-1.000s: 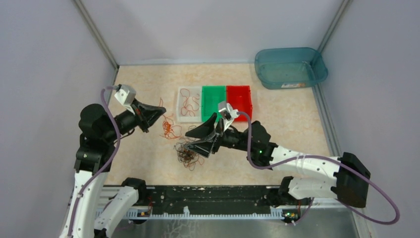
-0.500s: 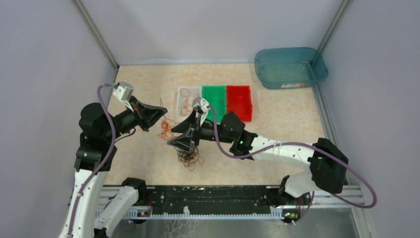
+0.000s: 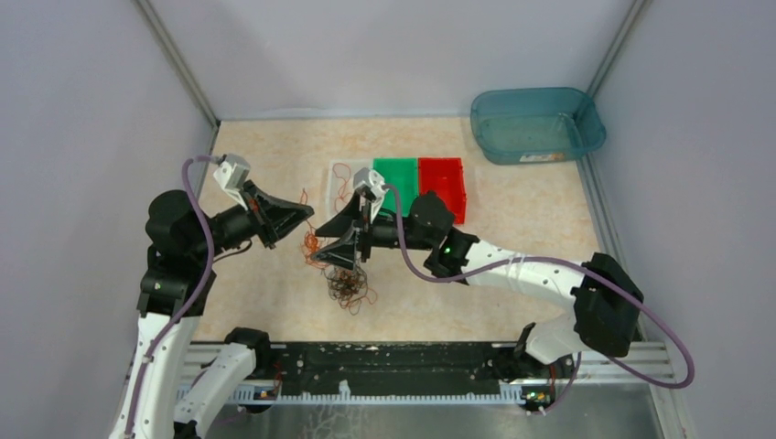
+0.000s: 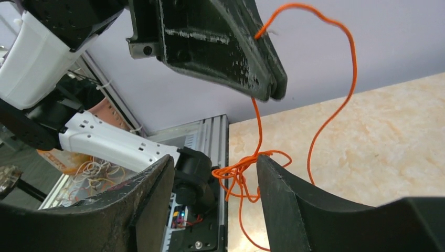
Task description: Untangle the cables
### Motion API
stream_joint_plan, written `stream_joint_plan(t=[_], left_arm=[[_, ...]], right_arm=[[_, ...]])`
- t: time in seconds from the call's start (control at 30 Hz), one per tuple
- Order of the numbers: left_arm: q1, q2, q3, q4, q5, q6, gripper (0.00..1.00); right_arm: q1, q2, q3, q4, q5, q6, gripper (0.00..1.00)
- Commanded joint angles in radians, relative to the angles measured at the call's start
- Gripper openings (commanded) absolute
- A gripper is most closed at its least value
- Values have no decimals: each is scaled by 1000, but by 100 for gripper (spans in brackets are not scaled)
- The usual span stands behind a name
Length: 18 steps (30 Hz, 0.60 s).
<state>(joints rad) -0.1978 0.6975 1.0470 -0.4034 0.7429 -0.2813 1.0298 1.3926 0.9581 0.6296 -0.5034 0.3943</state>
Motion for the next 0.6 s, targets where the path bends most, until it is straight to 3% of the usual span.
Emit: stream_joint_plan(t=[0.0,0.27,0.57], left_arm=[[-2,-6,19,13,60,-24,0],[-2,-7,28,9,48,-11,0],[-2,4,78,44,2,6,0]], right_arm=[[-7,36,111,55,-85,-2,58],[-7,141,171,267,-222,186,41],[12,196,98,359,-206,264,24]])
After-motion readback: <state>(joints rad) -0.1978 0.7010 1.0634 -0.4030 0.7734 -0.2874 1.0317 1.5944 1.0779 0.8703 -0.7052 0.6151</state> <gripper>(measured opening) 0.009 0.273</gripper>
